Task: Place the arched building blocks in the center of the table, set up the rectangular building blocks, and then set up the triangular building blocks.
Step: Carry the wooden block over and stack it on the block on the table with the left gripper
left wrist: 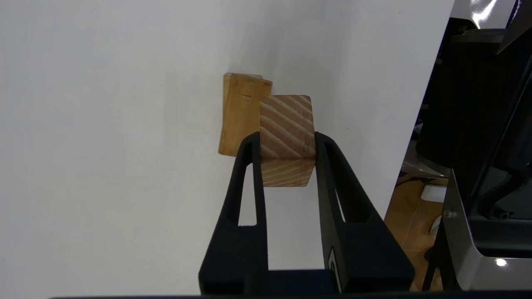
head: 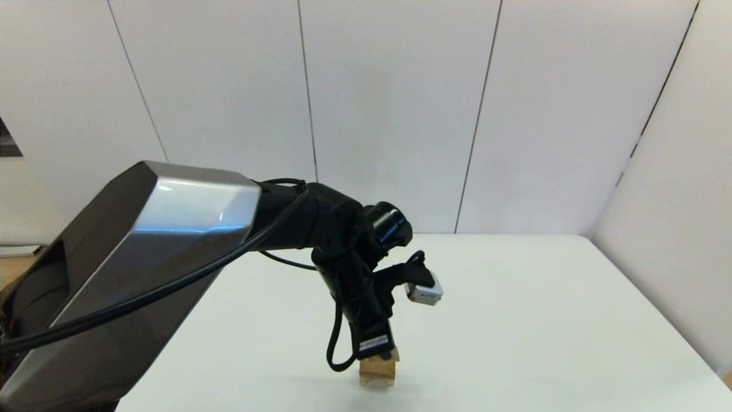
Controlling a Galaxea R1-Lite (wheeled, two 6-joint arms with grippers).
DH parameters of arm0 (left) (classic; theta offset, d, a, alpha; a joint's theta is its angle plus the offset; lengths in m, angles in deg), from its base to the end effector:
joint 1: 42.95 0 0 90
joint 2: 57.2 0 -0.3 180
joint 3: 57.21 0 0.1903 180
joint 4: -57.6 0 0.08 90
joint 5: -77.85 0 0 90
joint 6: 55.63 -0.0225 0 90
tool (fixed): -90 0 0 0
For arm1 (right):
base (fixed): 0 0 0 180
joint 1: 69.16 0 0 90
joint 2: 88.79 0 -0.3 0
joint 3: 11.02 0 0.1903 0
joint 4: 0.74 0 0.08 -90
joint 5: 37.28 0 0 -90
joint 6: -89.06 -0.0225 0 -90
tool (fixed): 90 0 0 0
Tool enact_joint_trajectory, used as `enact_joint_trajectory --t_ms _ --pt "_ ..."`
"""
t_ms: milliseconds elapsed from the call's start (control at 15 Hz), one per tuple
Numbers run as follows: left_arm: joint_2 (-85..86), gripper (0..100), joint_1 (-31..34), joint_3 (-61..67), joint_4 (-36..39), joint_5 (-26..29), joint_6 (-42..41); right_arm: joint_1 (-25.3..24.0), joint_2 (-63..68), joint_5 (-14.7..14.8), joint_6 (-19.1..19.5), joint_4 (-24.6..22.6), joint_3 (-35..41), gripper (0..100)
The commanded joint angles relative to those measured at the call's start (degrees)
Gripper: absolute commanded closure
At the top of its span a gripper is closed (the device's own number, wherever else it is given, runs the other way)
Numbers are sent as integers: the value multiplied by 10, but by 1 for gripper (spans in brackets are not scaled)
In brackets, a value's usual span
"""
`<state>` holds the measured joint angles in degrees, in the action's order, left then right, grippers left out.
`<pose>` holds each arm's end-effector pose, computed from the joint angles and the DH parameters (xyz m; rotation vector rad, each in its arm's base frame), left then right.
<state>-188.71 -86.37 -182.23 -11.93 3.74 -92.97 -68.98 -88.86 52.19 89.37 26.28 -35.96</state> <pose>0.2954 -0.2880 0.1045 0.8293 1.0236 -1.2991 -0.0251 0.0003 0.0765 -0.0052 0.0351 0.0062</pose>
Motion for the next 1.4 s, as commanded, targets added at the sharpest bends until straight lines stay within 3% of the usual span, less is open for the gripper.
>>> enact_joint_trajectory --t_ms 67,267,400,1400 --pt "9 100 2 82 83 13 -4 0 0 0 0 0 0 0" --pt "12 100 3 162 195 16 -4 0 0 0 0 0 0 0" --pt "9 100 10 186 227 18 -4 0 0 0 0 0 0 0" --pt "-10 100 34 184 253 19 -23 0 0 0 0 0 0 0"
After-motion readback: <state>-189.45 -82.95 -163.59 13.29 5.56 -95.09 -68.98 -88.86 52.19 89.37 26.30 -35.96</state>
